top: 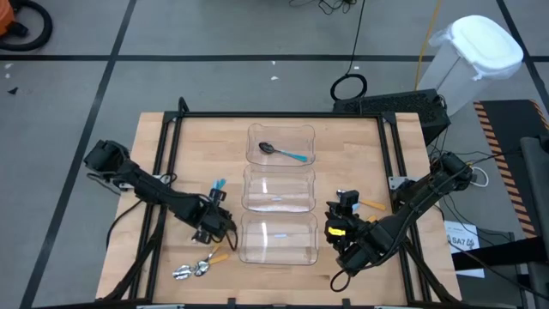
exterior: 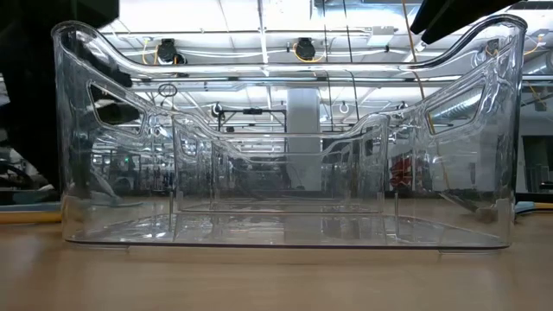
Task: Sort silverware by color (type)
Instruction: Put the dark blue spoon into the top transparent bin
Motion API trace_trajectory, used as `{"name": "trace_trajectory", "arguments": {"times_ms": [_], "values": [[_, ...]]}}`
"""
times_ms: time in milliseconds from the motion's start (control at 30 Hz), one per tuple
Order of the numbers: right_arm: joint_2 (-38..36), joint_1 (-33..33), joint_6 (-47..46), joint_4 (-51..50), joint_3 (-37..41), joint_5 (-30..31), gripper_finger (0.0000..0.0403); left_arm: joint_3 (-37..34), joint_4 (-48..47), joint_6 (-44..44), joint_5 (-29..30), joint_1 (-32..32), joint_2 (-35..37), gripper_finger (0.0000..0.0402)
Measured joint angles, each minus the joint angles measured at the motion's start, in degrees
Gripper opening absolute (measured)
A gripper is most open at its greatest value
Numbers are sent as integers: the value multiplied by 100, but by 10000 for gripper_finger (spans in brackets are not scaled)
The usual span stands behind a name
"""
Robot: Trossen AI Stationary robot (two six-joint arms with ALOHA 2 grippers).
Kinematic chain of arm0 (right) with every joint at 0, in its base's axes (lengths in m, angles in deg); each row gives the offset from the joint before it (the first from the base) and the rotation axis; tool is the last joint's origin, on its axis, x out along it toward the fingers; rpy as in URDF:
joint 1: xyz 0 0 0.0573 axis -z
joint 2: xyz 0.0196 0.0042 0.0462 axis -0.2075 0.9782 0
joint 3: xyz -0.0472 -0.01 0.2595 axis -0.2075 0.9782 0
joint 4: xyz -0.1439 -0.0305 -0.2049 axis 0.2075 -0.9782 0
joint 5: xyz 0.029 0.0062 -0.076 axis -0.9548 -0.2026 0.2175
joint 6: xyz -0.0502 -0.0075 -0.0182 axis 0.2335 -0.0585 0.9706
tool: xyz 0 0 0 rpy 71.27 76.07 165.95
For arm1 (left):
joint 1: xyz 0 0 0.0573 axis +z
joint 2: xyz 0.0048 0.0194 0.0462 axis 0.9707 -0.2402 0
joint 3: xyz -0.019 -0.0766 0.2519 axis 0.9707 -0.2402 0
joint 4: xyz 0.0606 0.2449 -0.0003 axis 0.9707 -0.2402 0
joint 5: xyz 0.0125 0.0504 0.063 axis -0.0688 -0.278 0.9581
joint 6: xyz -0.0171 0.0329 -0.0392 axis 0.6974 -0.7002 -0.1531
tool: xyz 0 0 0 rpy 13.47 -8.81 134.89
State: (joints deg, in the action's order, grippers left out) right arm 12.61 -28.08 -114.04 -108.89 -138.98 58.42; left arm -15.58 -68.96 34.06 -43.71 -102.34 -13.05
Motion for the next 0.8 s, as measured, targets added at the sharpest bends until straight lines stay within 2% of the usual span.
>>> {"name": "trace_trajectory", "arguments": {"times_ms": [233,400,633,800], "values": [[0,0,-4,-2,0,0,160,2,-325,344,77,-5,446,8],[0,0,-9,0,0,0,160,169,-675,625,410,-99,782,8],[0,0,-11,2,0,0,160,1024,-1295,764,1233,-366,882,8],[0,0,-13,13,0,0,160,1791,-1303,731,2002,-513,886,8]]}}
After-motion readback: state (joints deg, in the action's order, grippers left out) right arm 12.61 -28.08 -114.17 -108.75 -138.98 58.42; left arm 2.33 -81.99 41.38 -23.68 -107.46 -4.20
